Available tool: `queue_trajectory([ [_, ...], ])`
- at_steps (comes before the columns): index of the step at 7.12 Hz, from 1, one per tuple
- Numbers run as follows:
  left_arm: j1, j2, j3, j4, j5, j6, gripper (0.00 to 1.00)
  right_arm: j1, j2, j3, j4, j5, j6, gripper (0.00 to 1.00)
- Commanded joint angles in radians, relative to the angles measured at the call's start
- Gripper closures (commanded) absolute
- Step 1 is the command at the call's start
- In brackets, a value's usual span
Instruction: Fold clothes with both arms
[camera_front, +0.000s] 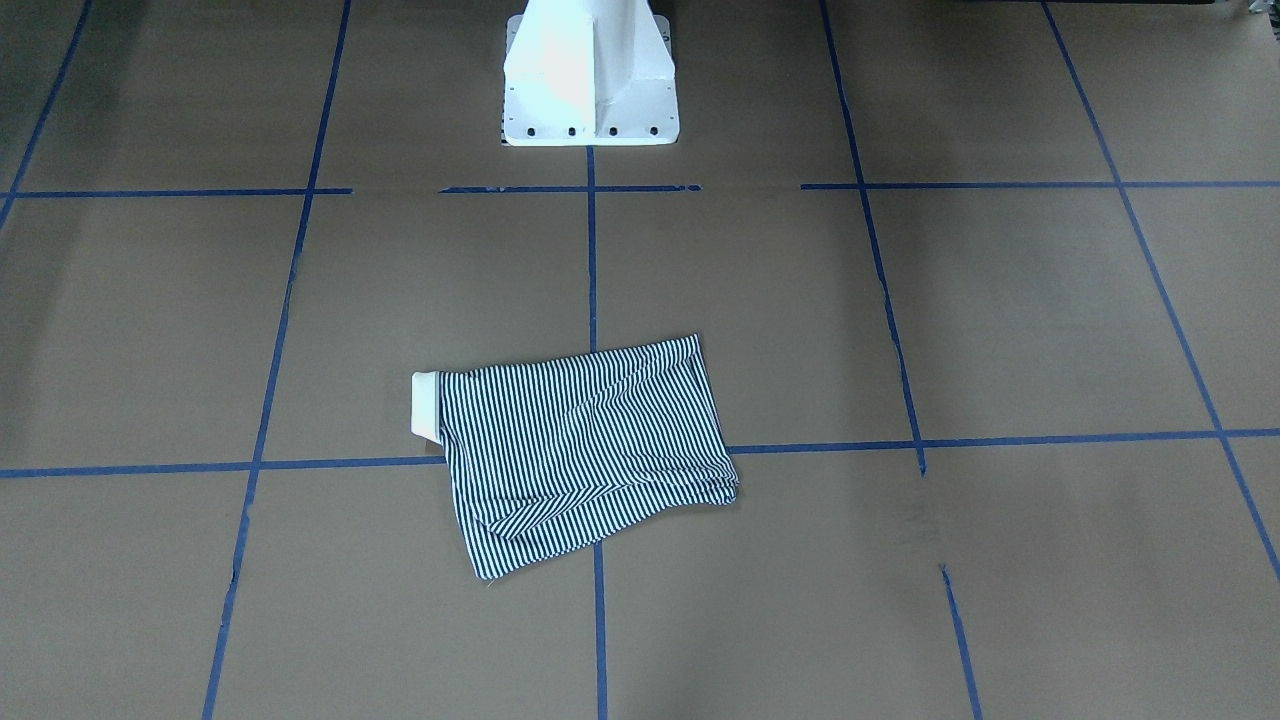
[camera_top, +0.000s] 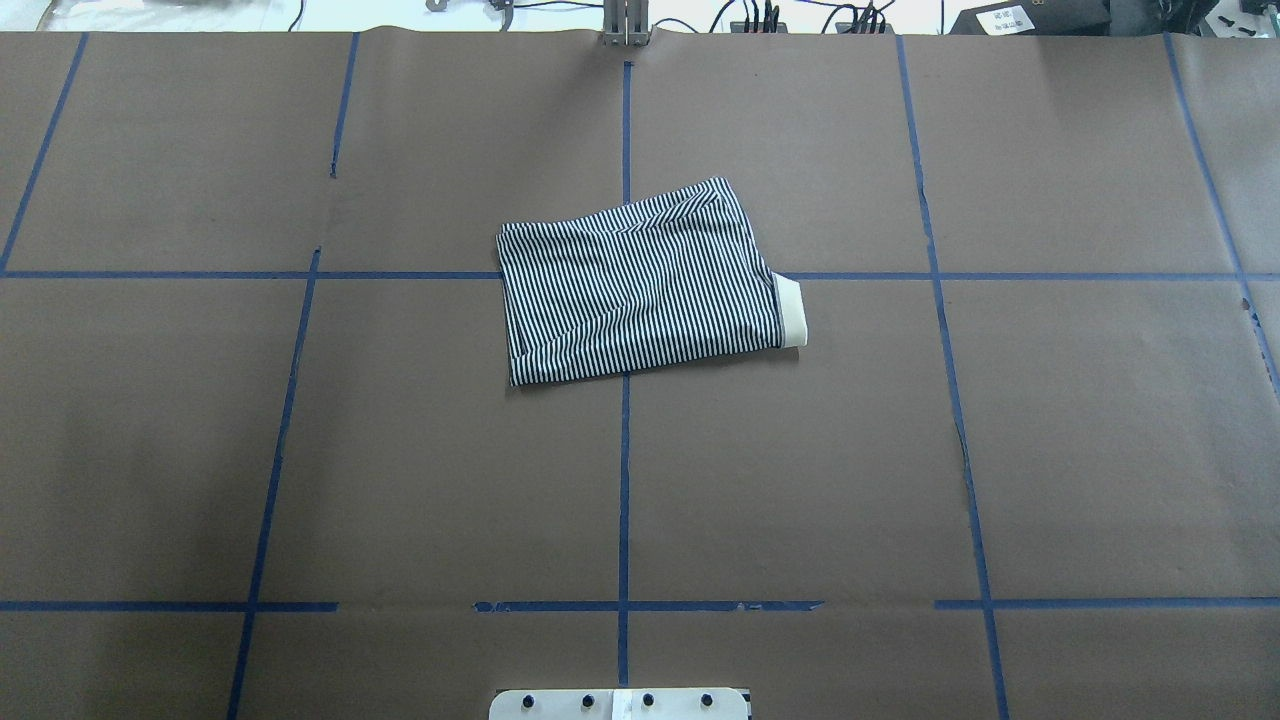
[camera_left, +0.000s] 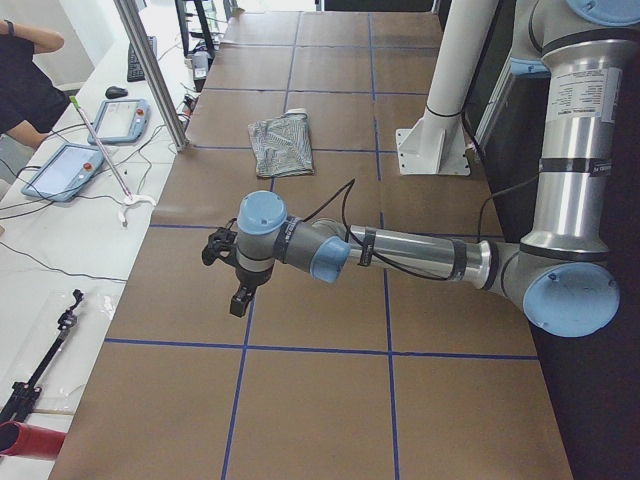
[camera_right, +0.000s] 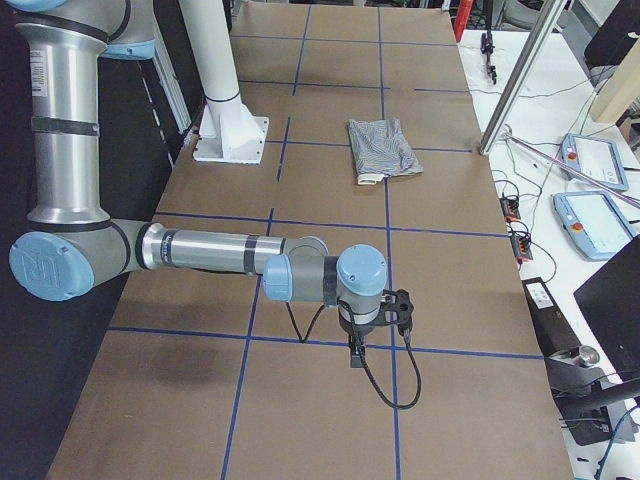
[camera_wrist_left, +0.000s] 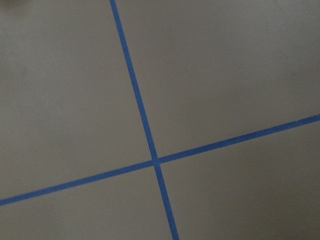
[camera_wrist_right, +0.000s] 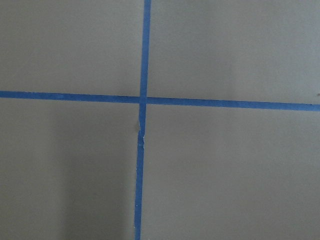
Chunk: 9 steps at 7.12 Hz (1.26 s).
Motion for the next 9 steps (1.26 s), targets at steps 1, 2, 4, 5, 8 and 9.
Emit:
queue_trajectory([
  [1, -0.032, 0.004, -0.002, 0.069, -0.003, 0.078, 0.00, -0.086, 0.016, 0.005, 0.069, 0.006, 0.149, 0.00],
  [2, -0.030, 0.002, -0.001, 0.065, -0.007, 0.076, 0.00, -0.094, 0.016, -0.004, 0.091, 0.005, 0.149, 0.00],
  [4, -0.030, 0.002, -0.004, 0.063, -0.006, 0.076, 0.00, -0.089, 0.013, -0.006, 0.094, 0.017, 0.135, 0.00],
  [5, -0.030, 0.004, -0.005, 0.063, -0.009, 0.076, 0.00, -0.089, 0.011, -0.008, 0.094, 0.017, 0.143, 0.00],
  [8, -0.030, 0.004, 0.009, 0.063, -0.013, 0.061, 0.00, -0.089, 0.011, -0.008, 0.093, 0.017, 0.148, 0.00],
  [9, -0.030, 0.002, 0.012, 0.061, -0.012, -0.060, 0.00, -0.089, 0.009, -0.006, 0.093, 0.026, 0.148, 0.00],
])
